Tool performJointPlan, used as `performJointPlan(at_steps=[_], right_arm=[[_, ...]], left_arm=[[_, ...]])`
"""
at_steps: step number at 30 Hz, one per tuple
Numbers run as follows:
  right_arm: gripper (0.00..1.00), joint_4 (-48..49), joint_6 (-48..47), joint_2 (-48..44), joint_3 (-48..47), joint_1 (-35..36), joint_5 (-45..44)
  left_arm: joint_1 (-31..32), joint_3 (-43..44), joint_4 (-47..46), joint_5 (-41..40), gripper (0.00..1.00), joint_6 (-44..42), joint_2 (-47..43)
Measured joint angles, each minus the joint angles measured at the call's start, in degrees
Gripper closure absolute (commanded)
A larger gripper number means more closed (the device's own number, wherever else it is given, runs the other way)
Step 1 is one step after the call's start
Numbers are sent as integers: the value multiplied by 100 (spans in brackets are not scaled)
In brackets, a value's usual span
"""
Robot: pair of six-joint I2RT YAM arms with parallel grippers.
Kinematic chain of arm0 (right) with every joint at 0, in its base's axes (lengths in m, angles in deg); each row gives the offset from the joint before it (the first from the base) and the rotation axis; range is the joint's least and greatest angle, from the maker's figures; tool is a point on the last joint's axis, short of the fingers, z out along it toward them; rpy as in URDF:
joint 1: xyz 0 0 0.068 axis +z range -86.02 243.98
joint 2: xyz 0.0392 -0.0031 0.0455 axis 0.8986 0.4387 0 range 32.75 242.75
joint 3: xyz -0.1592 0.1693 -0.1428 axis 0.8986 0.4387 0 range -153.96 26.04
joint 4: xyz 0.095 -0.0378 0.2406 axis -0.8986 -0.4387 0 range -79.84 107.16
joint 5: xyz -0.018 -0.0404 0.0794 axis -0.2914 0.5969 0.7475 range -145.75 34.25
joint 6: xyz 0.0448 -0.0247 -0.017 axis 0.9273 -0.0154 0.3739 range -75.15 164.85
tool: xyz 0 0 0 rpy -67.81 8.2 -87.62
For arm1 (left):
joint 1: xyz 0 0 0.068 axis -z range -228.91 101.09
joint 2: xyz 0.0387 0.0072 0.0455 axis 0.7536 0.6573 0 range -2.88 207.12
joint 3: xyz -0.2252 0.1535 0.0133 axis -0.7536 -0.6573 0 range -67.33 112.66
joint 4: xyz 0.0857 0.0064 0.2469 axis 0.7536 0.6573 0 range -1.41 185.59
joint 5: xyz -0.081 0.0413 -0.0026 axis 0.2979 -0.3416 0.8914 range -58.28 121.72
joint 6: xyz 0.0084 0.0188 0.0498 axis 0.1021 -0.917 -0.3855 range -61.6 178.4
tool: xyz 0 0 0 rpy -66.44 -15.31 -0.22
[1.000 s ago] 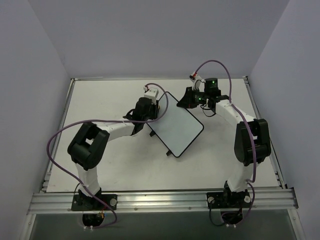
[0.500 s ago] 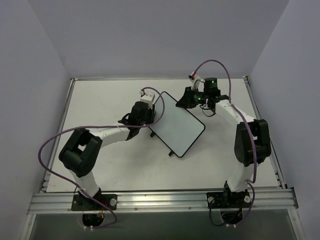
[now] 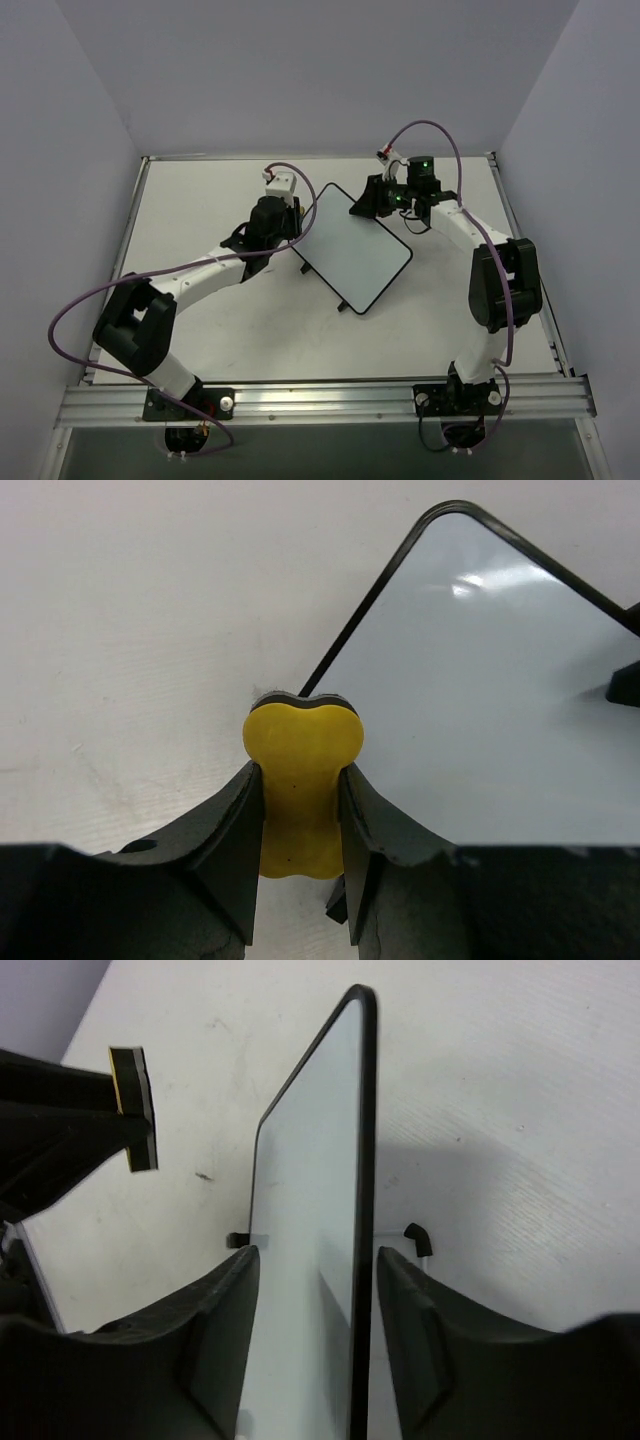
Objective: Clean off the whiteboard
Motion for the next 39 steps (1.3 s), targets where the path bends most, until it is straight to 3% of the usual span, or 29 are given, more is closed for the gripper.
performJointPlan(at_steps=[3,10,24,29,34,39], right_arm=[[36,-13,4,0,59,31,-20],[25,-42,2,-7,76,90,-33],[18,-31,605,-216,57,-289,-339],[18,-33,909,-306,-234,-520,-455],[18,-247,1047,-509,-507,-651,-905],[17,-575,1043,-745,-595,-695,-1504]], left_arm=[[-74,42,275,-162,98,133,-11],[-201,199,647,-402,98,317,-155],[-837,713,1429,-525,94,876,-404],[-1493,901,1657,-164,91,1340,-350],[-2575,2249,2492,9,90,1690,675],[-3182,3560,3270,-22,85,1860,1849]])
